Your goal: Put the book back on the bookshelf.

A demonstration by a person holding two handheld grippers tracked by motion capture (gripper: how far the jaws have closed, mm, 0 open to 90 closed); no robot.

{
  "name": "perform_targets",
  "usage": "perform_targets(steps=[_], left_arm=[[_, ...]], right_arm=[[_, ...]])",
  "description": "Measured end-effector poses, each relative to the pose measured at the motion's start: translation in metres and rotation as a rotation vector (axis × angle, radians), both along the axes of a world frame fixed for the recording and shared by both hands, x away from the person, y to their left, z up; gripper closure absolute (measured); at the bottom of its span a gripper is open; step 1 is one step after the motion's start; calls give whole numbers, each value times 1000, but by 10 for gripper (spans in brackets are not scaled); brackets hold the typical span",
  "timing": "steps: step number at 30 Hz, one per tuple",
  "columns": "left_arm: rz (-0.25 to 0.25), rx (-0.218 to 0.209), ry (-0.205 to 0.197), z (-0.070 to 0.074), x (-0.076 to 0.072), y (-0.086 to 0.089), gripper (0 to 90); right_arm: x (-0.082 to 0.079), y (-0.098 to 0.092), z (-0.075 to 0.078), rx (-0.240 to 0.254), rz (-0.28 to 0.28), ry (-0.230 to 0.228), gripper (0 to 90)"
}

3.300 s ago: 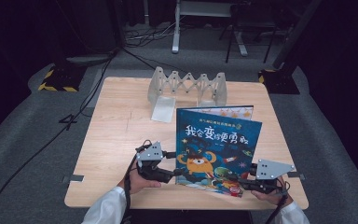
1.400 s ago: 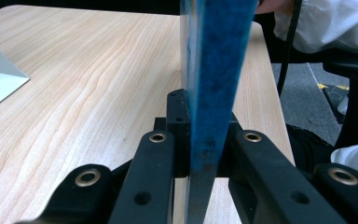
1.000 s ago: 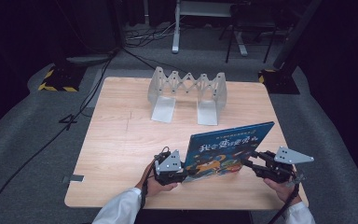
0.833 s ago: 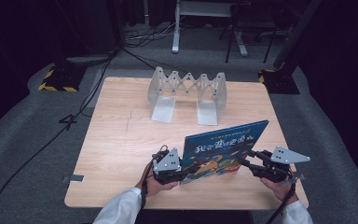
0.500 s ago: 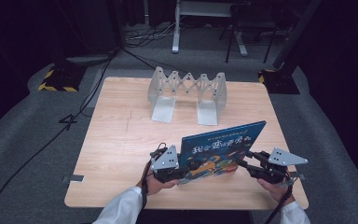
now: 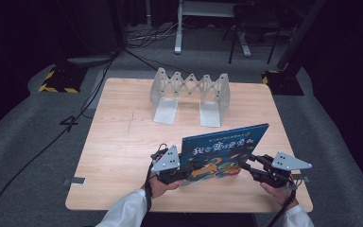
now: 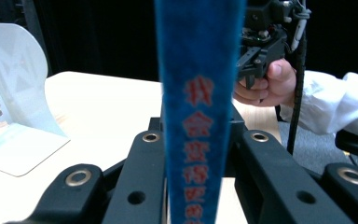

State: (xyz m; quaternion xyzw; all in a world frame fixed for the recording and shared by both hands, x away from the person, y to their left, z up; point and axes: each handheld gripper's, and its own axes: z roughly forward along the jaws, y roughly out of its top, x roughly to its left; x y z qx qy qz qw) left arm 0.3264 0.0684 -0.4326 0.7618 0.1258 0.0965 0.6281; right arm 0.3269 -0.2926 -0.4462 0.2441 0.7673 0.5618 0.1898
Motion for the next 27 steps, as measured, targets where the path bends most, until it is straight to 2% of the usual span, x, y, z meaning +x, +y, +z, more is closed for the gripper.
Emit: perform_targets(steps=[3, 6, 9, 12, 15, 17, 19, 20, 21, 22, 24, 27], left_arm=[[-12, 12, -1, -1, 1, -1, 786], [-17, 52, -15, -9, 1, -6, 780], [-33, 34, 8, -12, 4, -6, 792], [-34, 40, -2, -12, 5, -5, 799], [-44, 40, 2, -12, 4, -5, 818], [-34, 41, -6, -12, 4, -5, 819], [-18, 40, 5, -11, 6, -5, 819], [-18, 40, 5, -11, 6, -5, 819], [-10, 41, 7, -10, 7, -5, 821], [0, 48, 2, -9, 8, -4, 823], [17, 61, -14, -8, 9, -4, 827], [18, 61, -8, -7, 11, -4, 828]], right_arm=[[1, 0, -1, 6, 4, 2, 601], [0, -1, -2, 10, 4, -5, 600], [-1, -1, -6, -20, -6, 8, 583], [0, -1, -14, -73, -35, 26, 499], [0, -9, -15, -49, -56, 47, 443], [0, -18, -18, -28, -74, 71, 431], [2, -26, -23, -51, -109, 91, 432], [2, -26, -23, -51, -109, 91, 432], [6, -34, -30, -65, -151, 148, 432], [9, -38, -33, -65, -166, 173, 431], [12, -43, -36, -69, -193, 194, 431], [17, -46, -40, -90, -218, 215, 421]])
